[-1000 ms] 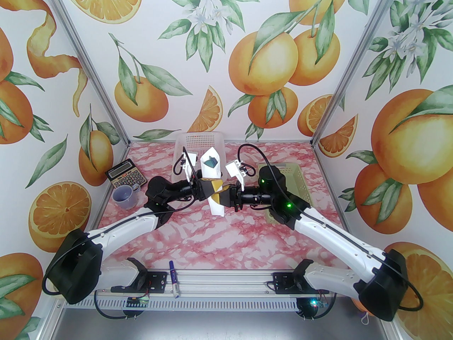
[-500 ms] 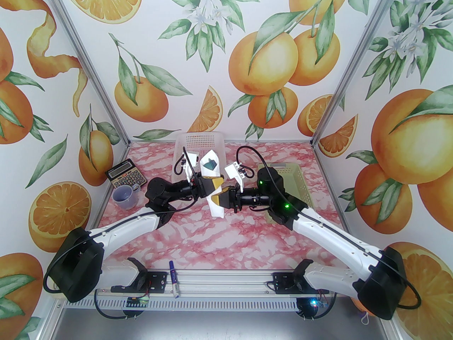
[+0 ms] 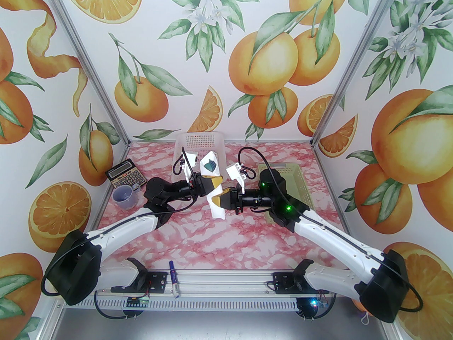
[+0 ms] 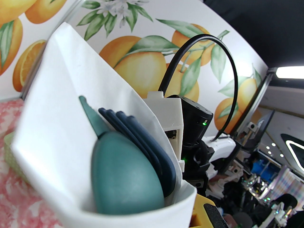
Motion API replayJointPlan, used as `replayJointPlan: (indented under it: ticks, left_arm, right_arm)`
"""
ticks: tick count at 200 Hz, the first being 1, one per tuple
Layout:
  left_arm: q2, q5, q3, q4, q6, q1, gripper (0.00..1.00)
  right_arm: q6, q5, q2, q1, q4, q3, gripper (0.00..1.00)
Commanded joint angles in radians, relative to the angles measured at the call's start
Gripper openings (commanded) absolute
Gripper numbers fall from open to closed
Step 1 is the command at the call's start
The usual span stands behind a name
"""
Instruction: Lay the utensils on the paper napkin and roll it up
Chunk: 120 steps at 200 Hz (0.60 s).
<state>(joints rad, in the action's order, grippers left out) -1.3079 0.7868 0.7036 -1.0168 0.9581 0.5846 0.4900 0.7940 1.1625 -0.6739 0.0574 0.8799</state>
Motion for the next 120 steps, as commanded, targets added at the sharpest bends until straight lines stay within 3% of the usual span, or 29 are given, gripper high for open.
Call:
replayJointPlan:
  ticks: [1, 9, 19, 47, 92, 120]
  left_arm:
    - [0.053, -0.013, 0.016, -0.022, -0.014, -0.037, 0.18]
    - [0.055, -0.014, 0.018, -0.015, -0.019, -0.036, 0.31]
    - [0.059, -0.016, 0.014, -0.010, -0.025, -0.037, 0.38]
    - [0.092, -0.024, -0.002, 0.028, -0.047, -0.043, 0.46]
    - [0.160, -0.039, -0.036, 0.169, -0.110, -0.042, 0.69]
    - [0.154, -0.034, -0.053, 0.179, -0.111, -0.024, 0.76]
  right_arm:
    - [-0.013, -0.015, -0.030, 0.028, -0.028, -0.027, 0.00]
    - [-0.012, -0.019, -0.030, 0.028, -0.026, -0.028, 0.00]
    - [-0.008, -0.019, -0.031, 0.029, -0.018, -0.027, 0.00]
    - [0.007, -0.013, -0.030, 0.034, 0.011, -0.024, 0.00]
    - [0.021, 0.007, -0.026, 0.034, 0.047, -0.023, 0.00]
    - [0.036, 0.020, -0.024, 0.032, 0.077, -0.022, 0.00]
